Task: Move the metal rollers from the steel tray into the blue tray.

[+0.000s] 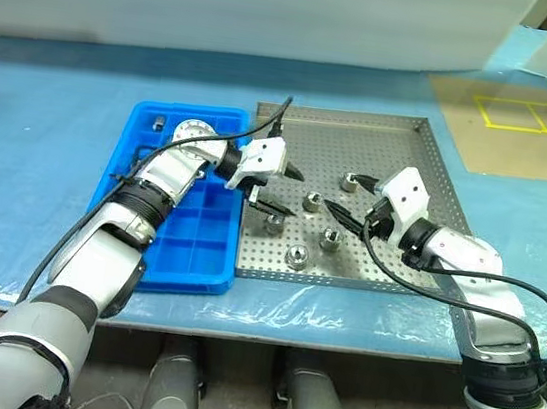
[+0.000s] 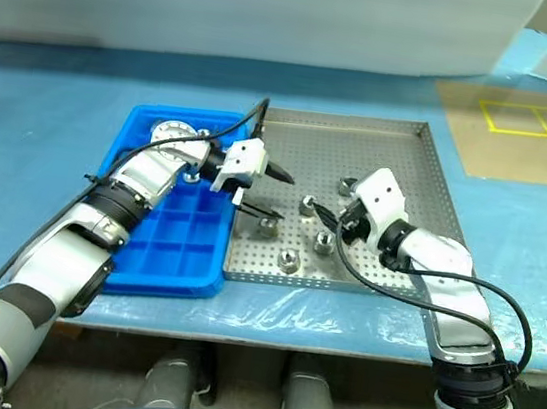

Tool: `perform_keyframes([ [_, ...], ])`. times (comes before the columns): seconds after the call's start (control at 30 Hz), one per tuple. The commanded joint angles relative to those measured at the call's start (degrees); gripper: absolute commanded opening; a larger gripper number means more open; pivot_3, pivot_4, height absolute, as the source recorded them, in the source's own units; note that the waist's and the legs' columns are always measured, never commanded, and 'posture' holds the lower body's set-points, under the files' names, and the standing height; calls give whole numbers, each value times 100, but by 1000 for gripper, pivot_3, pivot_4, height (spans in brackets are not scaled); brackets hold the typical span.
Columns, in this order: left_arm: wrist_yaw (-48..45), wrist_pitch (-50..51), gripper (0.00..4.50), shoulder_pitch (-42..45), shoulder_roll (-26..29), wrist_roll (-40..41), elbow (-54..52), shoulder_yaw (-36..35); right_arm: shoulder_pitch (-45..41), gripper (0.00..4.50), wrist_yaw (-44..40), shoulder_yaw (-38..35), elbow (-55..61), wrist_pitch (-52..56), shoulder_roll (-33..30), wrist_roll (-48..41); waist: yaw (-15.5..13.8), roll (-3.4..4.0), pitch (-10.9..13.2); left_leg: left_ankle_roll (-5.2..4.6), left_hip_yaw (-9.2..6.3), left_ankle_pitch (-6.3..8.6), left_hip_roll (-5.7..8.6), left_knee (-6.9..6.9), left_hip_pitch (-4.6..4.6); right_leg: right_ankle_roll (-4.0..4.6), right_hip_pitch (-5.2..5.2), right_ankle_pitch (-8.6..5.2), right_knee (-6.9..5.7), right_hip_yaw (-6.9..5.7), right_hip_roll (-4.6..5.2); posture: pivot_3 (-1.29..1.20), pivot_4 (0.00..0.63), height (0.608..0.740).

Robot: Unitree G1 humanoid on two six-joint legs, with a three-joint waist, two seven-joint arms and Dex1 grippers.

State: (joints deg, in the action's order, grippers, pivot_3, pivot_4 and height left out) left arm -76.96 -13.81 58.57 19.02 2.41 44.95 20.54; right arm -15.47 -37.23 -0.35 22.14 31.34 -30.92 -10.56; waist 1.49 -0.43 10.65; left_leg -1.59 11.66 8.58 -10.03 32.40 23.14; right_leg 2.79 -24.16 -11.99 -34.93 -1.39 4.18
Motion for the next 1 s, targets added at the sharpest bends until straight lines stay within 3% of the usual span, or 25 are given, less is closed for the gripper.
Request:
perform_keyframes([
  [0.03, -339, -717, 3666, 450, -58, -389, 809, 157, 233, 3696, 224, -238, 512, 115, -24, -85, 22, 0, 0, -1, -2, 1, 1, 1, 1, 0, 2, 0, 2, -2, 0, -500, 150, 740],
  [0.17, -778, -1261, 3666, 772, -157, -636, 1382, 241, 391, 3696, 386, -280, 681, 205, 16, -124, 76, 0, 0, -22, -2, 13, 6, 16, 10, -3, 9, 2, 14, -1, 3, -519, 150, 740],
  [0.53, -655, -2457, 3666, 1279, -349, -1889, 2343, 768, 445, 3696, 680, -109, 658, 174, 174, -99, 97, 0, 0, -38, -1, 24, 8, 38, 6, -4, 26, 3, 14, -1, 10, -537, 150, 740],
  [1.0, -62, -2325, 3666, 1288, -560, -2466, 2556, 822, 547, 3696, 826, -5, 522, 5, 219, 5, 238, 0, 0, -40, -2, 25, 8, 40, 2, -5, 31, 4, 14, -3, 10, -538, 150, 740],
])
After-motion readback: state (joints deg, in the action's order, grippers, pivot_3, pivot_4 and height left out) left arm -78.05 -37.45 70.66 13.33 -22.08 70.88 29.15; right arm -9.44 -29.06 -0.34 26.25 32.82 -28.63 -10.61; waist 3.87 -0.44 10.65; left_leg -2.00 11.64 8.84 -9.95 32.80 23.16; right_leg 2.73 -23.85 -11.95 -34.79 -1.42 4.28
